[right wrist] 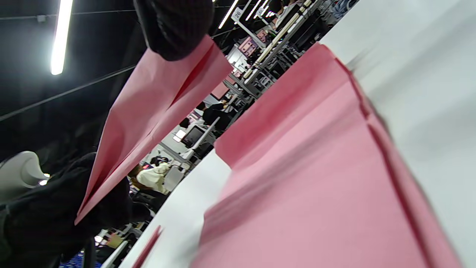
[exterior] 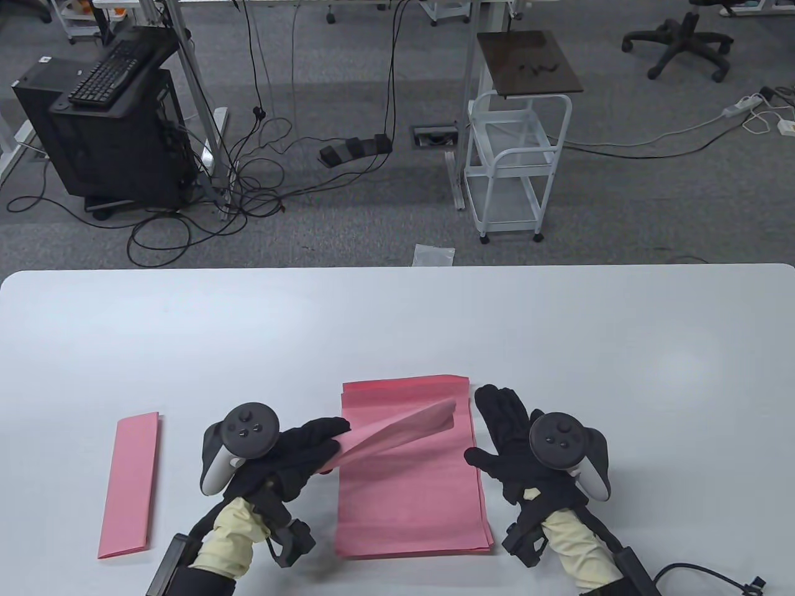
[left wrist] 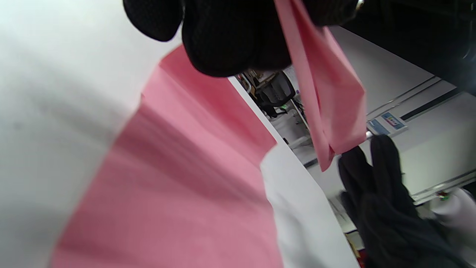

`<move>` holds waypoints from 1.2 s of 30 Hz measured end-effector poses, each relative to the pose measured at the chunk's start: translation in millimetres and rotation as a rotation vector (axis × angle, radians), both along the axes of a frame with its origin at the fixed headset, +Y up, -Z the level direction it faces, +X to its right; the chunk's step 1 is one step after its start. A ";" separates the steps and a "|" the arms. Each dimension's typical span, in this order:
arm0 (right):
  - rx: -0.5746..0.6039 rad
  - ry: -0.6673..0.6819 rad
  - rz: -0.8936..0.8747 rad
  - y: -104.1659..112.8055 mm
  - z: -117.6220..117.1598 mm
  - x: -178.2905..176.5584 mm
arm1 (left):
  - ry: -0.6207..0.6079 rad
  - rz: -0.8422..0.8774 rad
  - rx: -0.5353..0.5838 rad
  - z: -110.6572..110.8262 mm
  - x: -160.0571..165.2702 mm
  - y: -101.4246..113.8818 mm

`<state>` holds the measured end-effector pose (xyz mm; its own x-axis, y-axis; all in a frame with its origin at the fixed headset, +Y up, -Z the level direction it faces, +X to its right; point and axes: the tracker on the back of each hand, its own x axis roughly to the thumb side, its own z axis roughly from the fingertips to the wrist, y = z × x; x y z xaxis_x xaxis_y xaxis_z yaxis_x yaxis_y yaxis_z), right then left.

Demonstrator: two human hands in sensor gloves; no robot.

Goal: Unfold complexly folded papers and stack

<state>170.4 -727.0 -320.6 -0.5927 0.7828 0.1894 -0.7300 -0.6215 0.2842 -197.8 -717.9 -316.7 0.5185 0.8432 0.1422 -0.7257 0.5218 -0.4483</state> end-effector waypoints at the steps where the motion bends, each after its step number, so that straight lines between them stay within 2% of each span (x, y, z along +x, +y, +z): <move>1: 0.006 0.024 -0.007 0.1 -0.3 -1.7 | -0.018 0.024 -0.033 2.6 3.2 -3.5; 9: 0.096 0.206 0.015 -5.3 0.7 -9.2 | -0.061 0.151 -0.137 8.2 11.8 -29.4; 12: 0.018 0.326 -0.015 -12.6 1.1 -12.9 | -0.047 0.201 -0.168 8.4 7.8 -33.9; 14: 0.018 0.359 0.014 -15.2 3.0 -15.9 | -0.034 0.250 -0.194 8.2 3.9 -35.9; 16: 0.125 0.313 0.009 -14.1 4.6 -17.8 | -0.031 0.265 -0.204 8.6 1.0 -37.3; 19: 0.171 0.246 -0.118 -10.9 5.6 -17.5 | -0.036 0.270 -0.208 8.5 -0.7 -38.6; 23: 0.173 0.113 -0.349 -12.7 5.5 -12.5 | -0.041 0.305 -0.223 9.4 4.2 -38.6; 26: 0.152 -0.001 -0.457 -16.6 5.8 -8.5 | -0.048 0.313 -0.227 10.6 8.5 -41.0; 28: 0.132 -0.055 -0.482 -16.8 4.5 -4.5 | -0.018 0.338 -0.238 11.4 6.4 -42.6; 30: 0.123 -0.088 -0.469 -17.0 4.2 0.0 | 0.076 0.360 -0.235 12.4 -0.2 -42.5; 32: 0.134 -0.166 -0.415 -18.1 4.4 6.4 | 0.218 0.324 -0.159 13.3 -10.7 -40.2; 34: 0.138 -0.196 -0.392 -18.1 4.5 9.0 | 0.228 0.279 -0.121 13.0 -15.3 -35.3; 36: 0.143 -0.198 -0.390 -17.6 4.3 8.9 | 0.161 0.256 -0.140 12.9 -13.5 -30.7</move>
<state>179.2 -744.6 -316.3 -0.2945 0.9290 0.2244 -0.9488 -0.3122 0.0476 -211.3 -748.7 -303.8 0.2936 0.9546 -0.0512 -0.8929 0.2547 -0.3714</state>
